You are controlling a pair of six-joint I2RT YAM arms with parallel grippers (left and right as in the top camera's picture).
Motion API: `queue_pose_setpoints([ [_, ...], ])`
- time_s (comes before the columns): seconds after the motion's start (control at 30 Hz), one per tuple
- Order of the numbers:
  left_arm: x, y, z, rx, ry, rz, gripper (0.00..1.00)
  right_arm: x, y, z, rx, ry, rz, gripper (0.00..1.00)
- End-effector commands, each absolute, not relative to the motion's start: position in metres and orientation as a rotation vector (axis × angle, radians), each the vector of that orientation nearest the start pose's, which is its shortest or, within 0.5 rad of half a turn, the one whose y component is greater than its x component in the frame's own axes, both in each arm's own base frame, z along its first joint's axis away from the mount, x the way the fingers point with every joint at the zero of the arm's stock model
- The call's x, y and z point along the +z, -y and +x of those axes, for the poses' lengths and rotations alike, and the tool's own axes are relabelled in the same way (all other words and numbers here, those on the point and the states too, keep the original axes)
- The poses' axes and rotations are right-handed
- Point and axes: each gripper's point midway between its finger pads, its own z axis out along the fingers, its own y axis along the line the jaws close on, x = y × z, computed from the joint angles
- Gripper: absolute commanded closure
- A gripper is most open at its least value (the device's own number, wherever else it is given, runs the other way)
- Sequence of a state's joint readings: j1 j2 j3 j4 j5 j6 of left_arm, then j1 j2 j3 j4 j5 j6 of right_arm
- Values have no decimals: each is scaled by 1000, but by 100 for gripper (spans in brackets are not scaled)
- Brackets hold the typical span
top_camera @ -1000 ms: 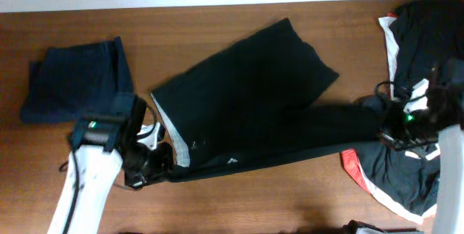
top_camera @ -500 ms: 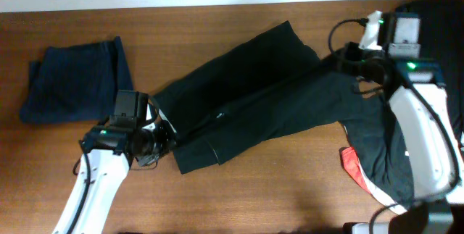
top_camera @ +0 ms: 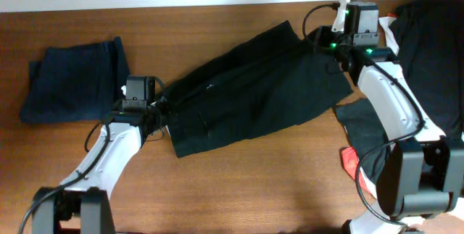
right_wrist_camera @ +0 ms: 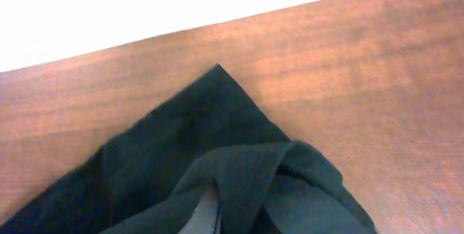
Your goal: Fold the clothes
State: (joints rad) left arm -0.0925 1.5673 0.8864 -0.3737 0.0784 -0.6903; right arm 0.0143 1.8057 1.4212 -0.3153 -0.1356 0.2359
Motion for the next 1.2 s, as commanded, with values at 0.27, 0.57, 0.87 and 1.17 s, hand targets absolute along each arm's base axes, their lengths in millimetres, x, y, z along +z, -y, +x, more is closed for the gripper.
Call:
queue_pose_setpoints([
  [0.27,46,17,367,-274,-2518,-886,100,152,-30,547,281,-2231,172,95],
  [0.57,44,17,365,-269,-2527,-889,100,165,-58,570,324,-2108,97,90],
  [0.87,36,9,355,-194,-2560,-914,100,174,-74,571,419,-2073,35,96],
  [1.17,16,9,350,-168,-2612,-931,100,244,-81,564,426,-1938,-66,96],
])
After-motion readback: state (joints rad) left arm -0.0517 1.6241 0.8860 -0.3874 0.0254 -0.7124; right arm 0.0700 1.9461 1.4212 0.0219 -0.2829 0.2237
